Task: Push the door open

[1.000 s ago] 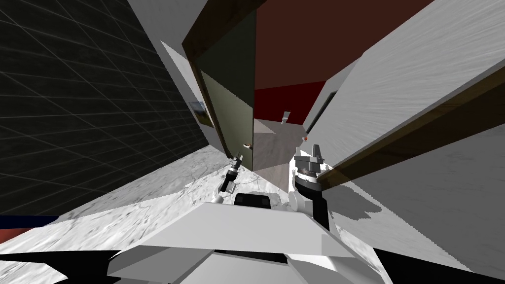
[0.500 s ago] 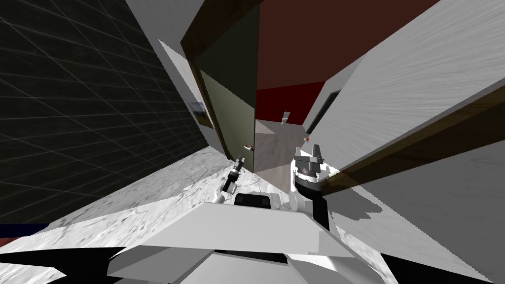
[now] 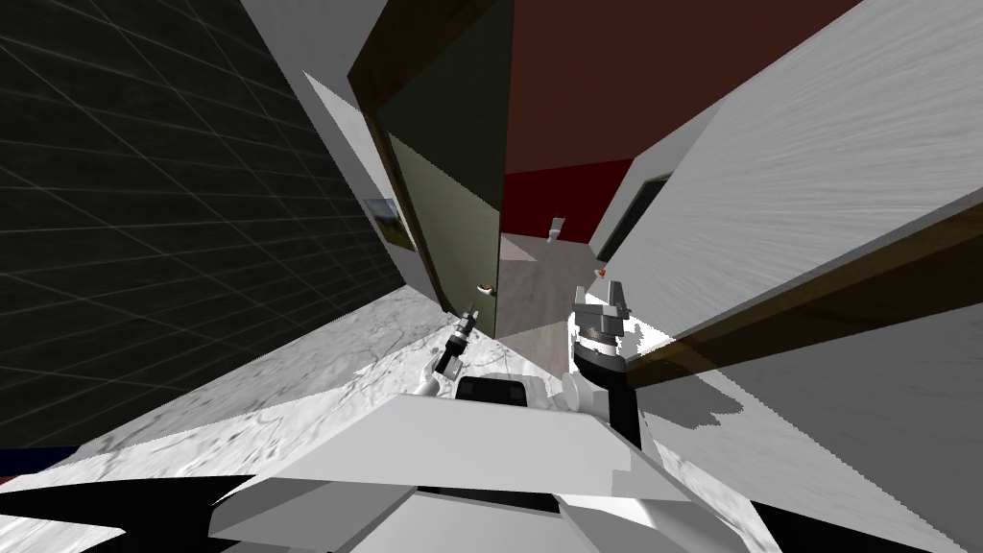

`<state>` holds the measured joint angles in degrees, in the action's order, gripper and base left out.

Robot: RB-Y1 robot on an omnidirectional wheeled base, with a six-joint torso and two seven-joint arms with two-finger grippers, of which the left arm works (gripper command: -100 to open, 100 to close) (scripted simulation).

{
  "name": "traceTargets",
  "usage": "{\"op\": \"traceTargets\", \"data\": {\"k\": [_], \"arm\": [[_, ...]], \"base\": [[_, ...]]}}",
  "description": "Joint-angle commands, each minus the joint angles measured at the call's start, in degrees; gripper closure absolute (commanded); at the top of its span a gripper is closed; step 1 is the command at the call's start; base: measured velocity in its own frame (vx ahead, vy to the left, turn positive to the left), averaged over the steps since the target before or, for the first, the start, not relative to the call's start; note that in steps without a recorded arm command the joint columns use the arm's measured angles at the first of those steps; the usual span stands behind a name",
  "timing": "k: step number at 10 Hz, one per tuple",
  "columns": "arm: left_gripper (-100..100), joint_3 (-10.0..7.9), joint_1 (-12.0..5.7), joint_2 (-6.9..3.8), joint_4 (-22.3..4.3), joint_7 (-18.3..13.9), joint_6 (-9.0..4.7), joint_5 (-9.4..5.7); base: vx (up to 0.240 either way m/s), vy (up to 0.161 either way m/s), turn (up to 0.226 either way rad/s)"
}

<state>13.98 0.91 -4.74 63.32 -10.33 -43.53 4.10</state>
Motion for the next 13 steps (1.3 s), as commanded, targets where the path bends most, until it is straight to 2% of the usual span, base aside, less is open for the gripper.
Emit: {"op": "traceTargets", "data": {"k": [1,2,6,7,13], "arm": [[-100,0.48,-1.44,-0.03,-2.86,-0.17,-0.24,0.28],[-100,0.48,-1.44,-0.03,-3.42,-0.17,-0.24,0.28],[-100,1.68,-4.26,0.10,-10.40,-0.36,-1.02,0.98],[-100,1.68,-4.26,0.10,-10.71,-0.36,-1.02,0.98],[-100,3.10,-7.59,0.44,-19.34,-0.60,-1.94,1.81]], "base": [[0.081,0.079,-0.023],[0.054,0.058,-0.008],[0.086,0.064,-0.013],[0.066,0.046,-0.006],[0.076,0.057,-0.012]]}}
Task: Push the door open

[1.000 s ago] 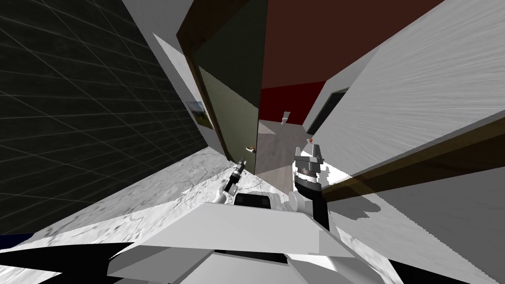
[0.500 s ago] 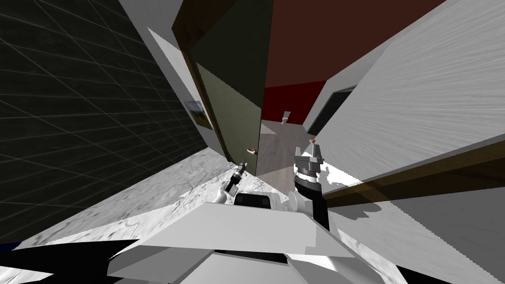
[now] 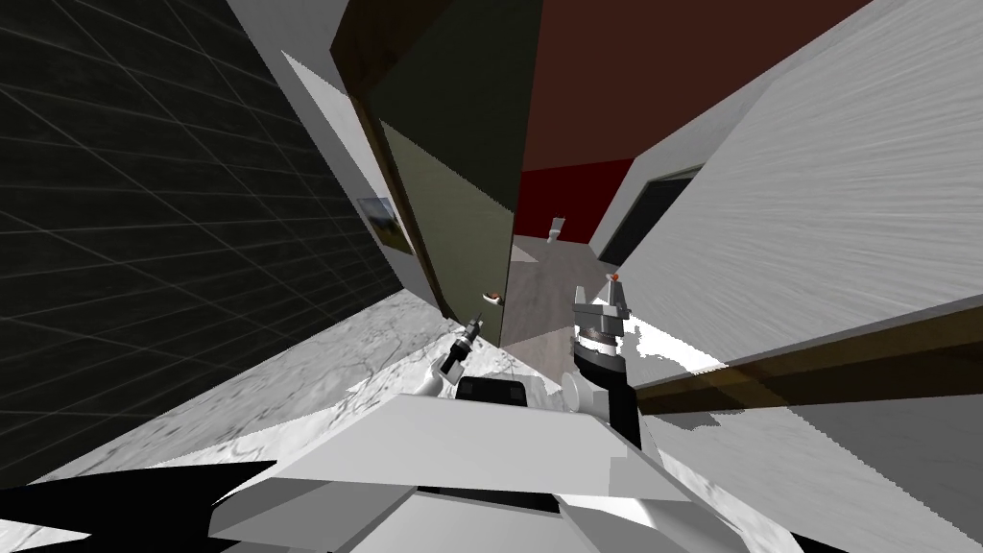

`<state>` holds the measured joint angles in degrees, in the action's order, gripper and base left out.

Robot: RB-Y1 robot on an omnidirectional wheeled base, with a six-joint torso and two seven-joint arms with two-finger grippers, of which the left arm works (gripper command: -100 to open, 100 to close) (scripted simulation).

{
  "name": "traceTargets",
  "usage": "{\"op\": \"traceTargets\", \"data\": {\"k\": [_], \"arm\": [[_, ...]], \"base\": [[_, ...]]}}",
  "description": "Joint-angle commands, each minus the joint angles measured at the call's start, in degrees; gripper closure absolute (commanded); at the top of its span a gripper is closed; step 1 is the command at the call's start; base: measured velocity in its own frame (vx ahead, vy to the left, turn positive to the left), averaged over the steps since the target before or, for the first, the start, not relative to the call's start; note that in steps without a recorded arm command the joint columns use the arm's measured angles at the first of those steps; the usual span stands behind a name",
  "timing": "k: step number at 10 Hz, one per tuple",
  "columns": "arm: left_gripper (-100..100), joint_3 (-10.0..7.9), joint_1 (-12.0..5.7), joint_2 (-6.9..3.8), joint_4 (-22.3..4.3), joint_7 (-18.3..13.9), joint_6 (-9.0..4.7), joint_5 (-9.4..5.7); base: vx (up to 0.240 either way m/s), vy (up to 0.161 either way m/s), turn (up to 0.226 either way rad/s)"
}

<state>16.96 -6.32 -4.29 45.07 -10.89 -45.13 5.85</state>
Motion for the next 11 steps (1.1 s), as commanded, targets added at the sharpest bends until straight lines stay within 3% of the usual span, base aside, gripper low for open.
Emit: {"op": "traceTargets", "data": {"k": [1,5,11], "arm": [[-100,0.32,-0.84,0.05,-2.32,-0.08,-0.48,0.18],[-100,1.12,-2.71,0.37,-7.16,-0.21,-0.99,0.65],[-100,0.27,-2.49,0.35,-7.34,0.59,-1.32,0.27]], "base": [[0.085,0.064,-0.010],[0.086,0.052,-0.010],[0.141,-0.053,-0.025]]}}
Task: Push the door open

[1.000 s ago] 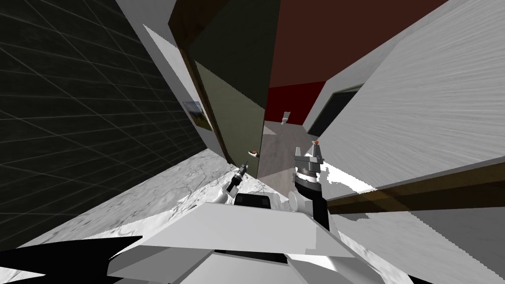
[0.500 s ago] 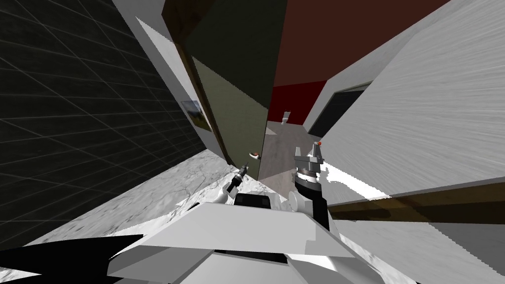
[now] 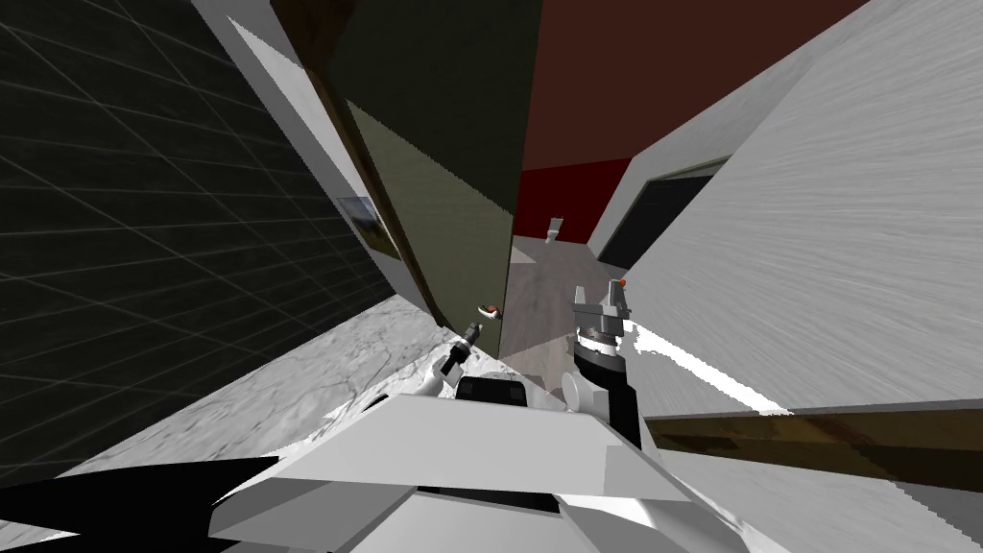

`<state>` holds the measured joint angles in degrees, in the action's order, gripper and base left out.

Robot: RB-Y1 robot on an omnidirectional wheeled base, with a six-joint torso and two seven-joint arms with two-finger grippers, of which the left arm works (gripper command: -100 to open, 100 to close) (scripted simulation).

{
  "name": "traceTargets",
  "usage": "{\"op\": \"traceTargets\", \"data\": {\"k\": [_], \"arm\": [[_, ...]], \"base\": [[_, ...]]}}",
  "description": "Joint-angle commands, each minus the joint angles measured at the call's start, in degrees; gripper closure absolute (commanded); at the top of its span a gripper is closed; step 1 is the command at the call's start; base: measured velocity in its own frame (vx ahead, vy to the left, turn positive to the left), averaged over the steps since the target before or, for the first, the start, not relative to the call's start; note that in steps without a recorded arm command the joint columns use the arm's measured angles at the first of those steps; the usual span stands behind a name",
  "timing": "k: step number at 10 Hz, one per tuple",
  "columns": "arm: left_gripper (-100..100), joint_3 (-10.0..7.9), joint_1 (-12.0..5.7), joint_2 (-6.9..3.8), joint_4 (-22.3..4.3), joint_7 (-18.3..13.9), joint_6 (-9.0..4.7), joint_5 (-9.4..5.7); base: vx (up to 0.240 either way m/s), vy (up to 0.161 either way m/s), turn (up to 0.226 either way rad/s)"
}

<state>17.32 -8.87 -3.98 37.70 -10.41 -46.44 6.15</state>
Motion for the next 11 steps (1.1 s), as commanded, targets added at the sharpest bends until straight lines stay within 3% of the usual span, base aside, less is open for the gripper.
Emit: {"op": "traceTargets", "data": {"k": [1,5,6,11], "arm": [[-100,-0.23,0.05,0.21,-0.13,0.26,-0.07,-0.10],[-100,-0.55,-0.08,0.81,-0.60,0.57,-0.24,-0.24],[100,-0.55,-0.08,0.81,-0.60,0.57,-0.24,-0.24],[100,-0.55,-0.08,0.81,-0.60,0.57,-0.24,-0.24]], "base": [[0.195,-0.070,-0.034],[0.146,-0.047,-0.019],[-0.007,0.001,0.005],[-0.006,0.003,-0.005]]}}
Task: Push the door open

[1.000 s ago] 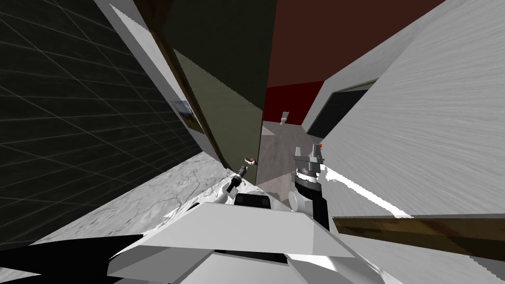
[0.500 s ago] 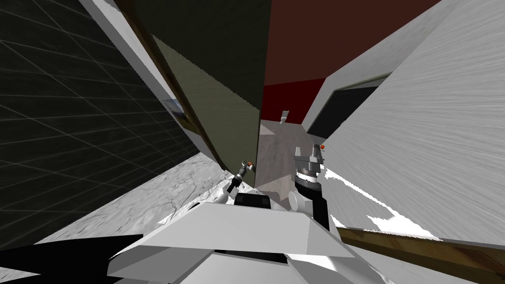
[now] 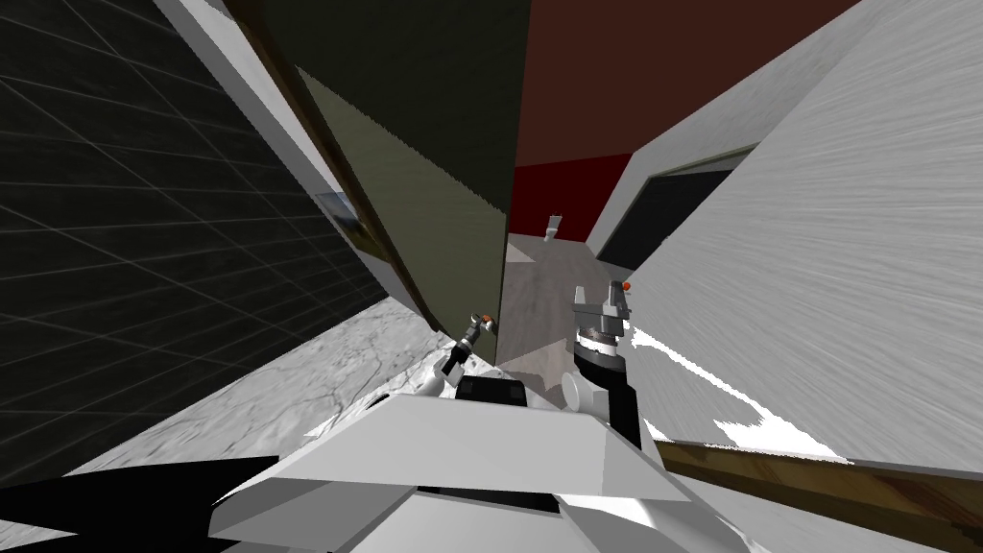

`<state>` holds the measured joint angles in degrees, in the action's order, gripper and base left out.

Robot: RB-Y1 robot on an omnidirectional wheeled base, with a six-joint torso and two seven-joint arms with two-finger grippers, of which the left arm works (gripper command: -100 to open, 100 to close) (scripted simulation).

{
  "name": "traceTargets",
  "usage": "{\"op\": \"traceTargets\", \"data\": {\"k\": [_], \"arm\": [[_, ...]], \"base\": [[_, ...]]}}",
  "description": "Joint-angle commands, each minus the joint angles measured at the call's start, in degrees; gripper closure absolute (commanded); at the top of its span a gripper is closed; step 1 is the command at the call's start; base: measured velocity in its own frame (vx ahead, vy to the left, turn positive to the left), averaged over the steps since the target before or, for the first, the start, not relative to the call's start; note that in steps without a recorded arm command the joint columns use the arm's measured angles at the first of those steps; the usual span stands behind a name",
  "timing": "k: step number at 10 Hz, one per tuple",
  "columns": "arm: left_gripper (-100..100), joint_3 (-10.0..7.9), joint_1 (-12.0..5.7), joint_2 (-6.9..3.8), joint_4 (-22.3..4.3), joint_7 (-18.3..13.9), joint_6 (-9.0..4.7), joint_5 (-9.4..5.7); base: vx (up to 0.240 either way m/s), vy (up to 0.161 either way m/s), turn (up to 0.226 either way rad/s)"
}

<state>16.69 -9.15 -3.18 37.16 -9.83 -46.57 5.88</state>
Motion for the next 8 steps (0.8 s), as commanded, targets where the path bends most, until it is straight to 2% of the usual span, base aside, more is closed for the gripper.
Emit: {"op": "traceTargets", "data": {"k": [1,5,6,8], "arm": [[100,-0.78,-0.03,-0.32,-0.09,0.38,0.05,-0.37],[100,-2.16,-0.07,-0.75,-0.25,1.04,0.14,-1.03],[100,-3.22,-0.11,-1.00,-0.37,1.55,0.21,-1.53],[100,-3.22,-0.11,-1.00,-0.37,1.55,0.21,-1.53]], "base": [[0.123,-0.062,0.024],[0.145,-0.098,0.032],[0.135,-0.090,0.025],[0.093,-0.074,0.025]]}}
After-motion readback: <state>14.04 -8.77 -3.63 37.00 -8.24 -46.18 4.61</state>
